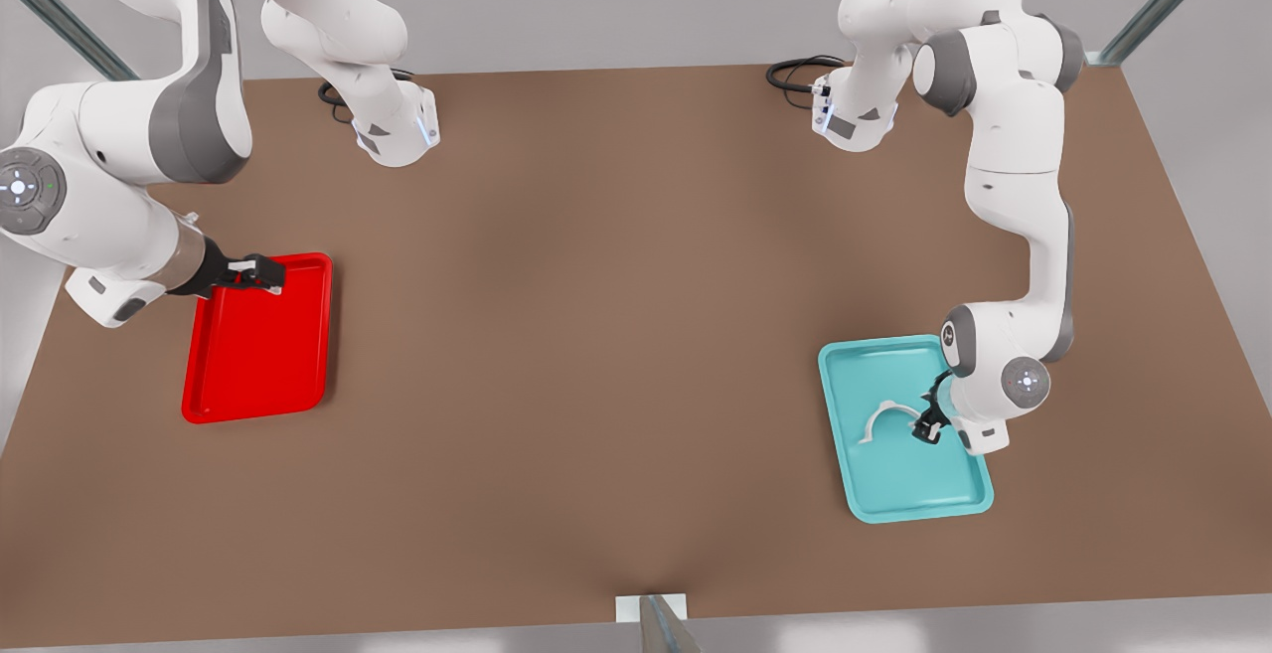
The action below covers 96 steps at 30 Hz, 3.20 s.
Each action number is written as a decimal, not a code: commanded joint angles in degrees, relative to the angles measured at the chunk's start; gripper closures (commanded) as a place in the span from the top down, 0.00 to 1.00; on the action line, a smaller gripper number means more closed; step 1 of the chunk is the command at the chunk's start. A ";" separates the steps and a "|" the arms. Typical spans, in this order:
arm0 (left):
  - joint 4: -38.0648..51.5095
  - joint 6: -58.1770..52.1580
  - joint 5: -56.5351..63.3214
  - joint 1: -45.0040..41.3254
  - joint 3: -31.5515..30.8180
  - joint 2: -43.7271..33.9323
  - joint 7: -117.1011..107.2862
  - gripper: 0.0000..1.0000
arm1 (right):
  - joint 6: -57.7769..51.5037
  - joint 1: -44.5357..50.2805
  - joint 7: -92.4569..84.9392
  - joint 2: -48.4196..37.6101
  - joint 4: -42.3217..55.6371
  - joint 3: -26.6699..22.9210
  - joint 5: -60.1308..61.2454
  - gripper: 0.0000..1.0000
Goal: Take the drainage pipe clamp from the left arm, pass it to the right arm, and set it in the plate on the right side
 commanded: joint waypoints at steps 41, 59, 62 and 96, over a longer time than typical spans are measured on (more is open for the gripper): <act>0.68 1.32 0.23 -2.01 -3.44 -4.79 -10.53 0.21 | 1.55 0.18 -0.05 0.78 -1.53 0.13 -0.15 1.00; 17.99 -14.24 7.35 -19.41 -16.09 0.92 8.01 0.21 | 25.27 17.05 -60.34 23.98 5.50 1.18 1.26 1.00; 28.71 -19.77 7.44 -24.33 -15.92 6.27 7.92 0.21 | 35.11 18.55 -66.58 26.97 5.15 2.50 1.26 1.00; 40.76 -21.62 5.41 -31.36 -15.39 13.84 -10.97 0.21 | 44.79 20.22 -78.72 27.32 -3.72 10.94 8.38 1.00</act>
